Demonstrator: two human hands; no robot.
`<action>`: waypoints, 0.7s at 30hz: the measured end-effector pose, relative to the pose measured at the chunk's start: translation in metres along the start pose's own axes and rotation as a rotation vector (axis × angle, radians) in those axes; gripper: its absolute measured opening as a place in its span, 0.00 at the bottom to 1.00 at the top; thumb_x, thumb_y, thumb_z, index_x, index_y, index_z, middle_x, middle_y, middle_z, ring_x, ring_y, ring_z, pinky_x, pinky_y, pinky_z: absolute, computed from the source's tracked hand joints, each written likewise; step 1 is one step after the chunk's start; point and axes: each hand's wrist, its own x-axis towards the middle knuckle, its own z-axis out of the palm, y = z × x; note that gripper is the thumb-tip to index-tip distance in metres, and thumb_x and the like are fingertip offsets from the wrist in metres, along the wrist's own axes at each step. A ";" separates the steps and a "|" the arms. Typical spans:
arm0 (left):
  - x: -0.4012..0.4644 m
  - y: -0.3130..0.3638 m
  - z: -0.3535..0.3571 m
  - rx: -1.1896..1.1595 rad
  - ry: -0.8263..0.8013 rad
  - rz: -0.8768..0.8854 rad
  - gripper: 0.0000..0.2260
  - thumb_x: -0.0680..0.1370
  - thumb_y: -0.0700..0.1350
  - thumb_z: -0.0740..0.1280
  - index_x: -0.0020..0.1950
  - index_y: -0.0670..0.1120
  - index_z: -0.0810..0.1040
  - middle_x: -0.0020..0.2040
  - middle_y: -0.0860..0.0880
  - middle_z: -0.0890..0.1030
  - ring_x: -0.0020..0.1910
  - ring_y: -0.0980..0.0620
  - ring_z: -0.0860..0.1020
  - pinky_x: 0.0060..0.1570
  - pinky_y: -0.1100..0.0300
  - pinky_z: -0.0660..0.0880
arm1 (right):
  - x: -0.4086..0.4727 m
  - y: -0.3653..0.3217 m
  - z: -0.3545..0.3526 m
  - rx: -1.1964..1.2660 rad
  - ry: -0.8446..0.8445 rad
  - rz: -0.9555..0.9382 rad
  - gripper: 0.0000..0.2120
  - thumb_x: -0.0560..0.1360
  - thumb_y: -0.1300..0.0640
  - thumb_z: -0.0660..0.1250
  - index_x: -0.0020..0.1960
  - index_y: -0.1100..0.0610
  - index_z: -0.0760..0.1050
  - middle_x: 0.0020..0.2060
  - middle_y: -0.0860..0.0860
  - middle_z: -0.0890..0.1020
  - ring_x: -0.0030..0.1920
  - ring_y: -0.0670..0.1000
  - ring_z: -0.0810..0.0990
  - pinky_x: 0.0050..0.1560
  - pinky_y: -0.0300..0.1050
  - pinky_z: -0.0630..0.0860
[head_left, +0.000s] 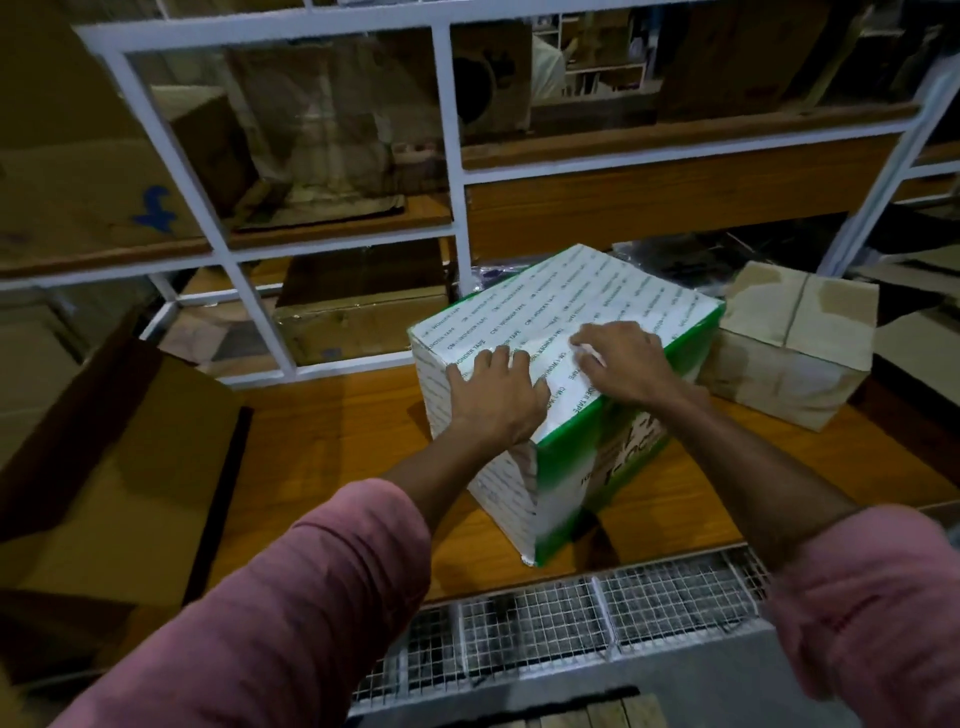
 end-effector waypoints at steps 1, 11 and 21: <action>-0.002 -0.005 -0.001 0.002 -0.004 0.006 0.26 0.84 0.60 0.51 0.77 0.48 0.65 0.80 0.46 0.64 0.78 0.44 0.61 0.73 0.29 0.54 | -0.005 -0.002 0.002 -0.009 -0.012 0.021 0.26 0.80 0.41 0.52 0.71 0.49 0.74 0.72 0.52 0.75 0.74 0.60 0.68 0.72 0.60 0.61; -0.031 -0.109 -0.036 0.060 -0.056 -0.082 0.25 0.83 0.52 0.58 0.80 0.47 0.61 0.79 0.43 0.66 0.78 0.37 0.62 0.72 0.23 0.45 | -0.028 -0.134 0.045 -0.196 -0.052 0.056 0.29 0.82 0.34 0.50 0.77 0.46 0.67 0.78 0.51 0.66 0.74 0.64 0.64 0.71 0.63 0.60; -0.081 -0.241 -0.040 -0.095 0.107 -0.253 0.29 0.83 0.59 0.51 0.82 0.49 0.57 0.84 0.47 0.55 0.82 0.41 0.51 0.71 0.22 0.46 | -0.020 -0.259 0.083 -0.082 -0.004 -0.101 0.18 0.85 0.44 0.55 0.67 0.48 0.77 0.67 0.49 0.79 0.65 0.58 0.69 0.57 0.52 0.65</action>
